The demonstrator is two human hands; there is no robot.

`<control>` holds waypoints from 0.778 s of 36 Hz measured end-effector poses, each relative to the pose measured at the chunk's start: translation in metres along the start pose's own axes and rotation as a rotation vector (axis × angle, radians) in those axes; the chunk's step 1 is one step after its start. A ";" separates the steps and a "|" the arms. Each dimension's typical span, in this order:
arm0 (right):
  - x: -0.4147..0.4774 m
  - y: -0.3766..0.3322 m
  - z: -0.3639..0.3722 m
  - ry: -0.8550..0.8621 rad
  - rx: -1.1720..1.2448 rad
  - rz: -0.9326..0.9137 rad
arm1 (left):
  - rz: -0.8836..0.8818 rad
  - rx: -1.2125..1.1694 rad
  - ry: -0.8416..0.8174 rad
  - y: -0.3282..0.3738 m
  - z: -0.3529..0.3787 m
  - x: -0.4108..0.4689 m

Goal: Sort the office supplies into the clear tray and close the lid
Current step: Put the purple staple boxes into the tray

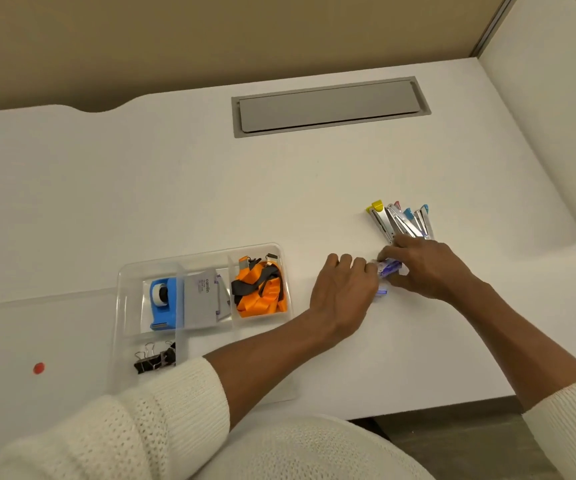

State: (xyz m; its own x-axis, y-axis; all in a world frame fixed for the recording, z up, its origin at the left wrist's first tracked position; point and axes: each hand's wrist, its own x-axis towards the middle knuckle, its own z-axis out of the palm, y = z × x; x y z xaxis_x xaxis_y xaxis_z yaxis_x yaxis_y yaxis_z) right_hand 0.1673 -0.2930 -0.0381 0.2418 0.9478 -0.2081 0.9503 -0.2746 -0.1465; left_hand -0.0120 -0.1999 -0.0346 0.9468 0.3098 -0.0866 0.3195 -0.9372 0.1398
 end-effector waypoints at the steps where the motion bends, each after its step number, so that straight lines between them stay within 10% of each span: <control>1: 0.000 -0.001 0.000 -0.001 0.031 0.023 | -0.008 -0.008 0.015 -0.003 -0.002 -0.004; 16: -0.006 -0.034 0.013 0.042 0.444 0.373 | -0.324 -0.447 0.232 -0.066 -0.057 -0.108; 28: -0.008 -0.200 -0.030 0.054 0.937 0.360 | -0.757 -0.596 0.215 -0.148 -0.068 -0.230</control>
State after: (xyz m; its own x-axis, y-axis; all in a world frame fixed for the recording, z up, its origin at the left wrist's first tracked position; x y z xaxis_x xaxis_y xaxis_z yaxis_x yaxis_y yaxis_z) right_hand -0.0184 -0.2405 0.0219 0.5149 0.7830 -0.3491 0.2875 -0.5413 -0.7901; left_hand -0.2746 -0.1217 0.0313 0.4529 0.8720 -0.1856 0.7545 -0.2640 0.6008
